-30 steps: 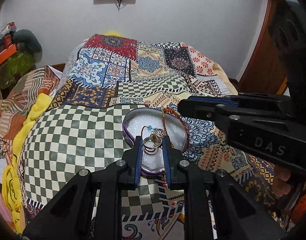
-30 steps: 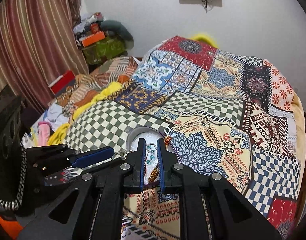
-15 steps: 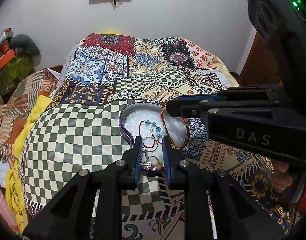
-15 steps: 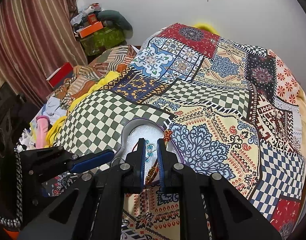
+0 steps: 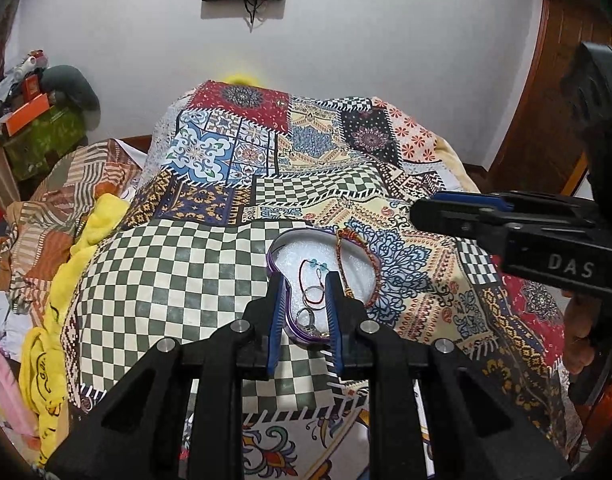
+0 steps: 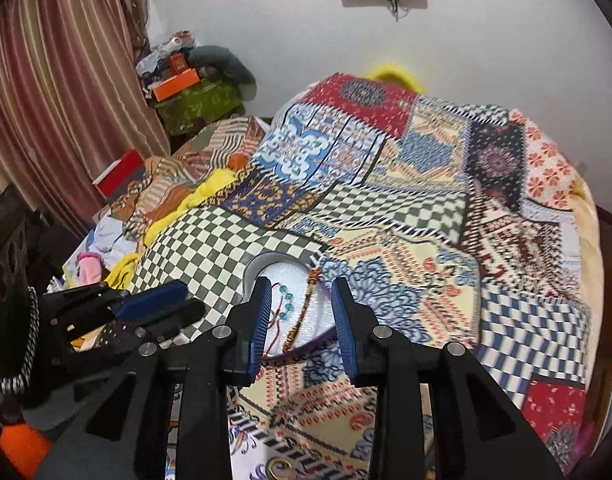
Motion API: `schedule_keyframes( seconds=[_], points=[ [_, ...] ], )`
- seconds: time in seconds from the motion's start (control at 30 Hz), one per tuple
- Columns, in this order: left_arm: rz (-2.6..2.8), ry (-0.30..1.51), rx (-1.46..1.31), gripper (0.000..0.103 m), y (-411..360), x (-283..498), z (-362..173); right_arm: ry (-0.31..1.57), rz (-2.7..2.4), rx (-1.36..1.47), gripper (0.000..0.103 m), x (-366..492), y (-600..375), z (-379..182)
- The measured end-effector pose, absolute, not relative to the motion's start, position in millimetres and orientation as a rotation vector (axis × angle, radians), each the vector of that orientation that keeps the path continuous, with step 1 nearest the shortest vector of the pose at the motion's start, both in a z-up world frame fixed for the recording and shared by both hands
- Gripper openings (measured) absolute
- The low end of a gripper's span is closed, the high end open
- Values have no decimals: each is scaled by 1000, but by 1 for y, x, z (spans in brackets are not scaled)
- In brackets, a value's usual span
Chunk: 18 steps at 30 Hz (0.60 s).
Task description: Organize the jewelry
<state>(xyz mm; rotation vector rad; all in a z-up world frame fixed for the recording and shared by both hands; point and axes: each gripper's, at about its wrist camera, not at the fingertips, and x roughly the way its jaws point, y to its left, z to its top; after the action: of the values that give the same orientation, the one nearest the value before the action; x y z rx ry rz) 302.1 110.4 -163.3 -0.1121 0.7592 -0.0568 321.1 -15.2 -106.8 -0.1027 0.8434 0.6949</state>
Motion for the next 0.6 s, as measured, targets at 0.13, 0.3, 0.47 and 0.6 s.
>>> schedule_keyframes(
  seconds=[0.13, 0.3, 0.47, 0.6],
  points=[
    [-48, 749, -101, 30, 103, 294, -155, 821, 666, -102, 28, 311, -35, -97],
    [-50, 764, -96, 30, 95, 287, -147, 785, 605, -123, 28, 293, -65, -87],
    [-60, 761, -101, 30, 84, 278, -139, 774, 567, -105, 28, 284, -93, -79],
    [-77, 771, -92, 31, 72, 272, -140, 794, 546, -95, 28, 279, -109, -86]
  ],
)
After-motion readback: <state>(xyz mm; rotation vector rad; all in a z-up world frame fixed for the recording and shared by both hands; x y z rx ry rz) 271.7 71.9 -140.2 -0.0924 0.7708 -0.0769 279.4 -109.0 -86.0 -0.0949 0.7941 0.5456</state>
